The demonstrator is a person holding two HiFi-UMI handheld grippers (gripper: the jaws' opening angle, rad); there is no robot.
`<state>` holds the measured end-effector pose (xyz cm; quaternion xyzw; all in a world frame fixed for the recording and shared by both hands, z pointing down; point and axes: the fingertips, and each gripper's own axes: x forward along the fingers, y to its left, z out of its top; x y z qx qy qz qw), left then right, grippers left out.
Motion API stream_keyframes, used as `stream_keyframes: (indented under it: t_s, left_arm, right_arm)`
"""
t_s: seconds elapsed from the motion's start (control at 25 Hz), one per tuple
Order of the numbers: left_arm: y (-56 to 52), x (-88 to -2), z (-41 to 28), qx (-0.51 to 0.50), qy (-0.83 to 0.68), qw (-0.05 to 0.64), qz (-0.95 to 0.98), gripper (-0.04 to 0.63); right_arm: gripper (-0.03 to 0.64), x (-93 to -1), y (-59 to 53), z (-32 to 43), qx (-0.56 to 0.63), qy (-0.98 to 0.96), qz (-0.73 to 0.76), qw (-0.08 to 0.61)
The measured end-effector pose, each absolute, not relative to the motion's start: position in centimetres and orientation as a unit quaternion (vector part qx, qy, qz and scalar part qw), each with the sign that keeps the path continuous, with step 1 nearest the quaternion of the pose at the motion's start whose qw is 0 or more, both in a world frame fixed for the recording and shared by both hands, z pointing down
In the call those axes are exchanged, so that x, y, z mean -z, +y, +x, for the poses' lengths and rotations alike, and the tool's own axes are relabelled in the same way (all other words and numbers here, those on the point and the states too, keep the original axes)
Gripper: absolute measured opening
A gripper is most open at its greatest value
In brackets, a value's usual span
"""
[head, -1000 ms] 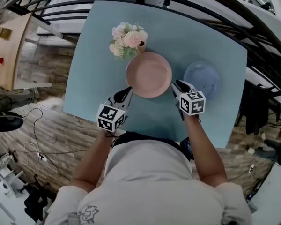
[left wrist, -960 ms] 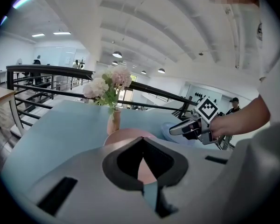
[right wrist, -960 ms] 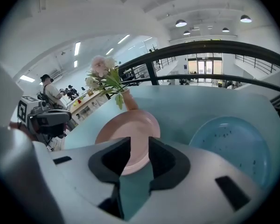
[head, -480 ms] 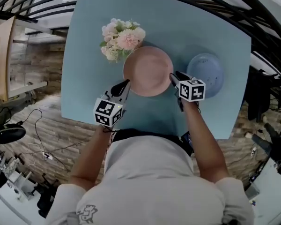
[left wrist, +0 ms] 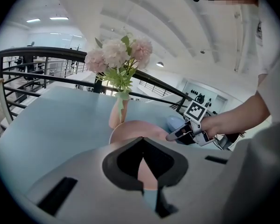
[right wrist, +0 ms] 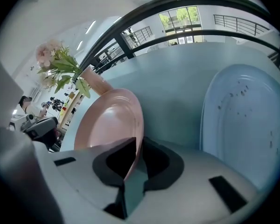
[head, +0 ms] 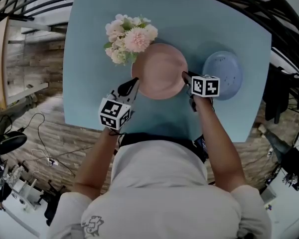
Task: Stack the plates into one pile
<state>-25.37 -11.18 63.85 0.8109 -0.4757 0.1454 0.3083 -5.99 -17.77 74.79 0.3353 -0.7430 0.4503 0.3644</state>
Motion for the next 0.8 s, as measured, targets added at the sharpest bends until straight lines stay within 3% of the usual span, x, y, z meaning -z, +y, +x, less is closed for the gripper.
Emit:
stream_keyframes:
  t_s: [0.36, 0.8]
  left_arm:
    - [-11.0, -63.6, -25.7, -0.145, -0.480, 0.305, 0.810, 0.005]
    - [-9.9, -61.7, -23.3, -0.140, -0.482, 0.291, 0.814, 0.005]
  right_arm:
    - [0.024, -74.1, -18.1, -6.1, -0.478, -0.741, 0.335, 0.333]
    - [0.028, -71.5, -16.4, -4.6, -0.477, -0.761, 0.313, 0.309]
